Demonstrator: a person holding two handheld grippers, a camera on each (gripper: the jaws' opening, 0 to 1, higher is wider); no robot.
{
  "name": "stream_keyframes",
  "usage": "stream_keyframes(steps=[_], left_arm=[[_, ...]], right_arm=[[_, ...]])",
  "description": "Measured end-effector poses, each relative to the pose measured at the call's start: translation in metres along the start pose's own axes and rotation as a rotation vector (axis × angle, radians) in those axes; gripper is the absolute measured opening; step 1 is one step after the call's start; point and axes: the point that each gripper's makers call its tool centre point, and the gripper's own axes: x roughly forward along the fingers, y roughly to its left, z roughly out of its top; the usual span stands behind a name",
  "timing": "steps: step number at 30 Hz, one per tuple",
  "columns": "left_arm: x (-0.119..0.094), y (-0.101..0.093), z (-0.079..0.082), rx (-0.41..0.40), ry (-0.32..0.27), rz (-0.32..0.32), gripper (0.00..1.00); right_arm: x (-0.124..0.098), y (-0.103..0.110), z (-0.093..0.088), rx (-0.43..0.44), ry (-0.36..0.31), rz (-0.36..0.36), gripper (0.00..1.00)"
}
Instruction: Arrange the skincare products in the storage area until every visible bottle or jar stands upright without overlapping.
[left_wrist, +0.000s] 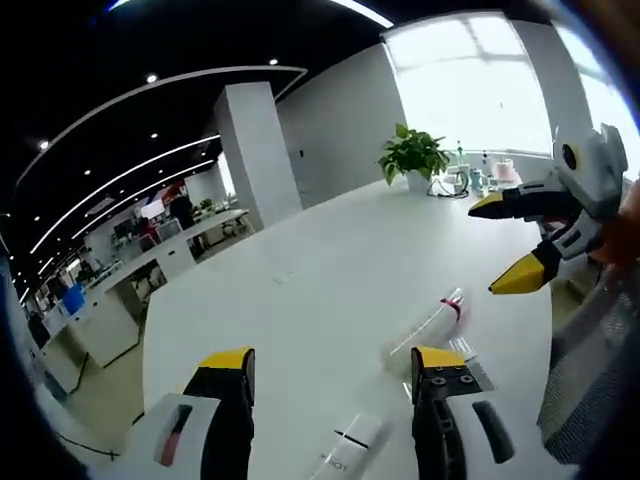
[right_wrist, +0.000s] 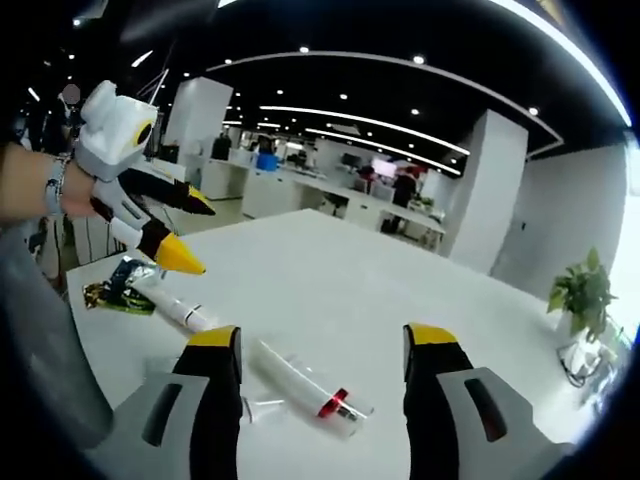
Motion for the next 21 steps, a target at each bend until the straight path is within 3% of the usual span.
stream_keyframes(steps=[7, 16, 21], left_arm=[[0.024, -0.015, 0.006, 0.034, 0.028, -0.091, 0.65], [0.053, -0.042, -0.012, 0.097, 0.142, -0.228, 0.62], [0.074, -0.058, -0.024, 0.177, 0.23, -0.313, 0.6]], right_arm=[[0.0, -0.005, -0.003, 0.007, 0.013, -0.018, 0.62], [0.0, -0.015, -0.01, 0.046, 0.039, -0.051, 0.61], [0.002, -0.012, -0.014, 0.026, 0.058, -0.048, 0.6]])
